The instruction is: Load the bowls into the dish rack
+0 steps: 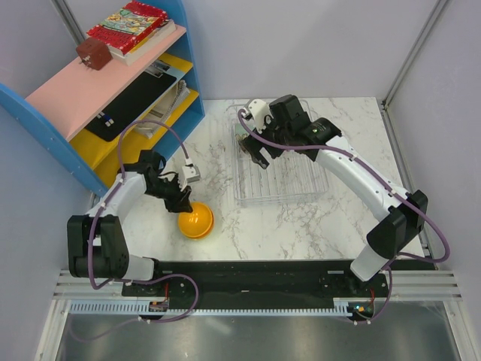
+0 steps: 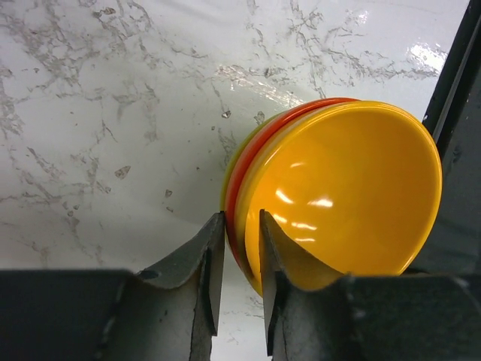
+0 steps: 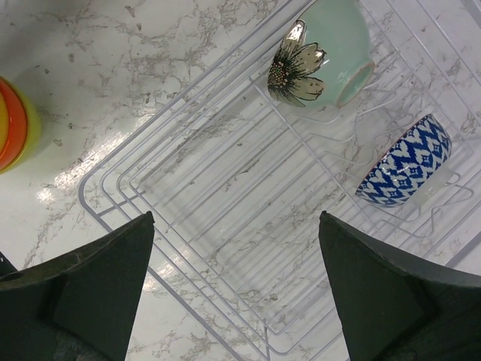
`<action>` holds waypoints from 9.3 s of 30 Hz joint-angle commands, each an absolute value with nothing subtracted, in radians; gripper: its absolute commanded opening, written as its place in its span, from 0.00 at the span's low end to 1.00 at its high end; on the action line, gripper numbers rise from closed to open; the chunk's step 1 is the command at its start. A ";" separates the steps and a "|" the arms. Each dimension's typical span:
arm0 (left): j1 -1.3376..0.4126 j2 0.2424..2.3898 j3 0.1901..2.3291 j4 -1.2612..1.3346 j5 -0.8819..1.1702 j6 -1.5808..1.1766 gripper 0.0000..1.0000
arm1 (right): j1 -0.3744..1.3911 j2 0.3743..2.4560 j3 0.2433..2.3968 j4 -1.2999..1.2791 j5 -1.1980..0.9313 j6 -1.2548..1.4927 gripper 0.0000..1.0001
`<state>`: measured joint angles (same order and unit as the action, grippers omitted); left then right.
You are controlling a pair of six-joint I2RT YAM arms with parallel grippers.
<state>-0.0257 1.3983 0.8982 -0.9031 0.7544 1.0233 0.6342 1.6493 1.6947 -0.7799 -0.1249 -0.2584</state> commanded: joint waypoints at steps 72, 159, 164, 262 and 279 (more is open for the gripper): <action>-0.308 1.509 1.422 -0.523 0.804 0.511 0.02 | 0.403 1.851 1.565 -0.333 -1.178 0.400 0.98; -0.008 1.236 1.000 -0.534 0.793 0.515 1.00 | 0.451 1.628 1.513 -0.753 0.145 -0.139 0.00; -0.006 1.233 0.979 -0.528 0.805 0.509 1.00 | 0.514 1.678 1.468 -0.733 0.308 -0.167 0.00; -0.074 1.382 0.923 -0.844 0.713 0.979 0.65 | 0.666 1.634 1.493 -0.638 0.479 -0.287 0.97; -0.092 1.404 0.904 -0.825 0.696 0.965 0.25 | 0.666 1.595 1.497 -0.649 0.439 -0.270 0.98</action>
<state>-0.0814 1.4010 0.9081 -0.8333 0.7029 0.9337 0.6636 1.6409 1.4689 -0.6506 0.4595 -0.2886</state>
